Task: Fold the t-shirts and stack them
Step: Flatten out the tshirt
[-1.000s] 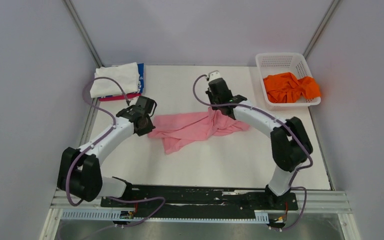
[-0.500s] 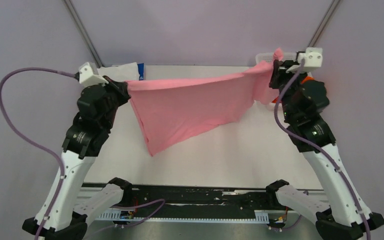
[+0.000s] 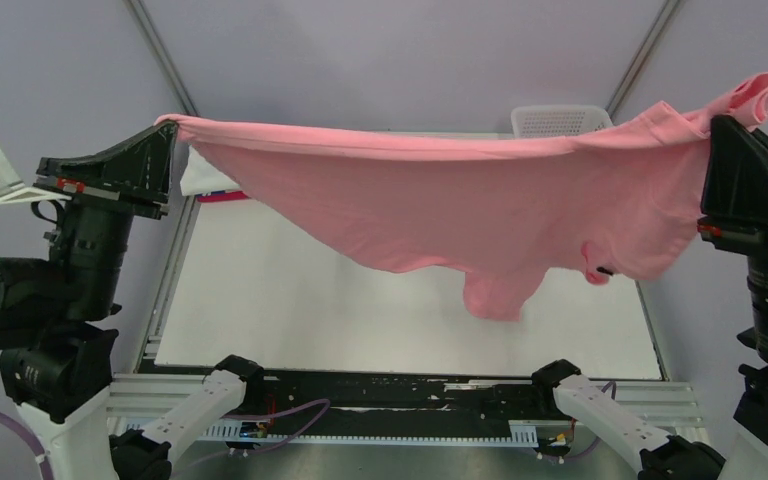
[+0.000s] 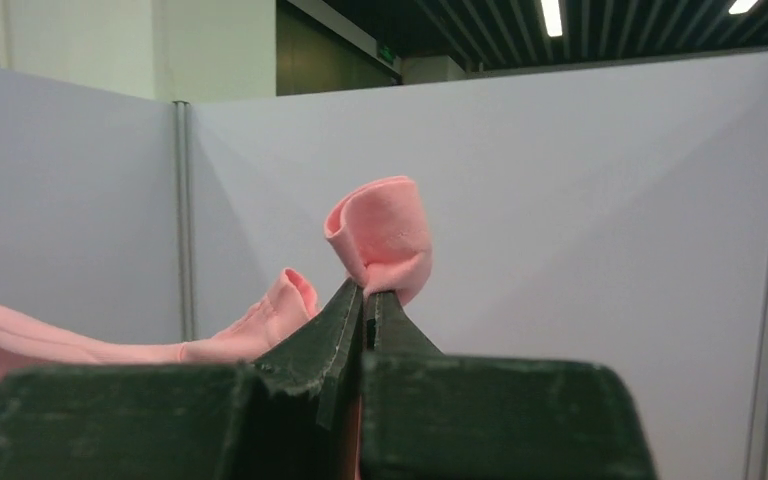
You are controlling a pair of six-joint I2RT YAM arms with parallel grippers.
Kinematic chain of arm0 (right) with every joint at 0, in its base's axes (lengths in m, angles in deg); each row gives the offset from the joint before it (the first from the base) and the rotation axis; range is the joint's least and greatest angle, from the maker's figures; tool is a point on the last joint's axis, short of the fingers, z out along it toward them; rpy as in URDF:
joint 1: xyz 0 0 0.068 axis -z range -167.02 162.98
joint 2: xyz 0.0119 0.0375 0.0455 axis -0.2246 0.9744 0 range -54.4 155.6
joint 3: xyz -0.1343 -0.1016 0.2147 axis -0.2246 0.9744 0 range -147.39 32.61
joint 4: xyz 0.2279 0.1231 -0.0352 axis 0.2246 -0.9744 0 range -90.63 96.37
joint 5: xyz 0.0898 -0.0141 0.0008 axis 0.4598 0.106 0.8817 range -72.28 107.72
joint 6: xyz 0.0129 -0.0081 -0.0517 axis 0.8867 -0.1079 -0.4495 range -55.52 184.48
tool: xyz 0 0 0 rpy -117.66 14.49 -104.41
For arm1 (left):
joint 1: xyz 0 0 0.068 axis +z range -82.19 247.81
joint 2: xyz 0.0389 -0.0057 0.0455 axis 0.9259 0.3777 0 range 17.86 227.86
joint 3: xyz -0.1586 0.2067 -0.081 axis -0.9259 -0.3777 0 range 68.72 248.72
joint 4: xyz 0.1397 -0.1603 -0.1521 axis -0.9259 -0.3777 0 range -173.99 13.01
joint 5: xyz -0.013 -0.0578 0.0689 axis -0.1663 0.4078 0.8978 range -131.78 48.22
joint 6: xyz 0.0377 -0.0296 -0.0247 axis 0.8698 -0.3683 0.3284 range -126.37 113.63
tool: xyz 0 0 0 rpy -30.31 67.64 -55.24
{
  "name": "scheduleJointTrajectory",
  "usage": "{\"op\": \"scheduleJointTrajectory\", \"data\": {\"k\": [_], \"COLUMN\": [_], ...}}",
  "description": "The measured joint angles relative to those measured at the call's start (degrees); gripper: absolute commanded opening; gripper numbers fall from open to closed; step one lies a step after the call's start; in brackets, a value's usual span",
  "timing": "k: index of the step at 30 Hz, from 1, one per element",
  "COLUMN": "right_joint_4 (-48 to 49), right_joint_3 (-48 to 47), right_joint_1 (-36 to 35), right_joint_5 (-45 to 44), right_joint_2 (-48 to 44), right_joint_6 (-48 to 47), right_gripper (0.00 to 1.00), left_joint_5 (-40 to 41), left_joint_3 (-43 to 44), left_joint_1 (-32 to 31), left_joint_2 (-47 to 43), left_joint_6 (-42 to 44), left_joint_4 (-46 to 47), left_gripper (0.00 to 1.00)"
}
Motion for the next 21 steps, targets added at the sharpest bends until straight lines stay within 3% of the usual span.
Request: {"op": "scheduleJointTrajectory", "data": {"k": [6, 12, 17, 21], "right_joint_4": [-2.62, -2.19, -0.94, 2.27], "right_joint_3": [-5.01, 2.25, 13.68, 22.77], "right_joint_1": [0.0, 0.0, 0.0, 0.0], "right_joint_5": [6.29, 4.61, -2.47, -8.79], "right_joint_2": [-0.79, -1.25, 0.5, 5.6], "right_joint_6": [0.0, -0.68, -0.55, 0.07], "right_gripper": [0.0, 0.0, 0.0, 0.0], "left_joint_5": [-4.02, -2.45, 6.95, 19.26], "left_joint_3": [4.48, 1.7, -8.07, -16.9], "left_joint_1": [0.0, 0.0, 0.0, 0.02], "left_joint_2": [-0.61, -0.72, 0.13, 4.96], "left_joint_6": [0.74, 1.33, 2.51, 3.26], "left_joint_4": [0.11, 0.13, 0.28, 1.03], "left_gripper": [0.0, 0.0, 0.0, 0.0]}}
